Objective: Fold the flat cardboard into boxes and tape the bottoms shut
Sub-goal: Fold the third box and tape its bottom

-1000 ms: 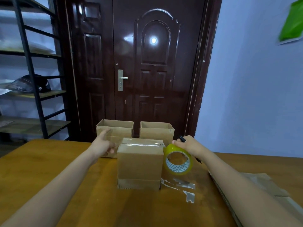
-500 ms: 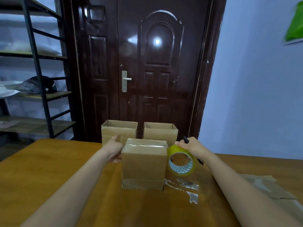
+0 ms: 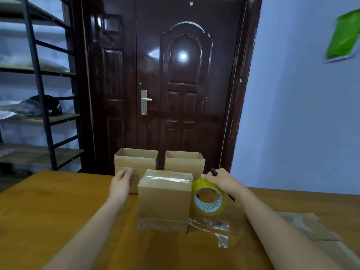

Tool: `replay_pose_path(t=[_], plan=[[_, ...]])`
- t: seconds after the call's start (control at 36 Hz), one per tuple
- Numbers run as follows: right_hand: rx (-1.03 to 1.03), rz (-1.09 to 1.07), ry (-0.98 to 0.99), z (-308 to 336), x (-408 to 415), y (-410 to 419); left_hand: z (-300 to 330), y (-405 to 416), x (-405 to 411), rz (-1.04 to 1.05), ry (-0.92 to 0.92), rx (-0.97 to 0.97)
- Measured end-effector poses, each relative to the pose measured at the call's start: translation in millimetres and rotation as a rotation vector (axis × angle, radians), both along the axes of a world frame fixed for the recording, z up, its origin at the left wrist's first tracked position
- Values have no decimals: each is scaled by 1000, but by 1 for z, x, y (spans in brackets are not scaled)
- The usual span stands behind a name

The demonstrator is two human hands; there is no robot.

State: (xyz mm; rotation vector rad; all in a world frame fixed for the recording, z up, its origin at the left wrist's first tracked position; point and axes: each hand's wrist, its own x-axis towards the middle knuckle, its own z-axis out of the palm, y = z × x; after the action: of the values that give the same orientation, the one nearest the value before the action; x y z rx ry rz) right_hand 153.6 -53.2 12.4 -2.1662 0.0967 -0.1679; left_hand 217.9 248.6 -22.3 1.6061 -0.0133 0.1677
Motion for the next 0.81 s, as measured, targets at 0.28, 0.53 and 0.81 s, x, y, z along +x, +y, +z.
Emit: replay_pose_path(t=[0.28,0.53,0.81], plan=[[43,-6,-5,-3,1,0,3,-15,-13,-363,127,-37],[95,-14,-16,-7,-5,2,3,-14,-26,-375,278,-23],[134,43,-48,-8,-14,9,30,-12,-46,-238,12,209]])
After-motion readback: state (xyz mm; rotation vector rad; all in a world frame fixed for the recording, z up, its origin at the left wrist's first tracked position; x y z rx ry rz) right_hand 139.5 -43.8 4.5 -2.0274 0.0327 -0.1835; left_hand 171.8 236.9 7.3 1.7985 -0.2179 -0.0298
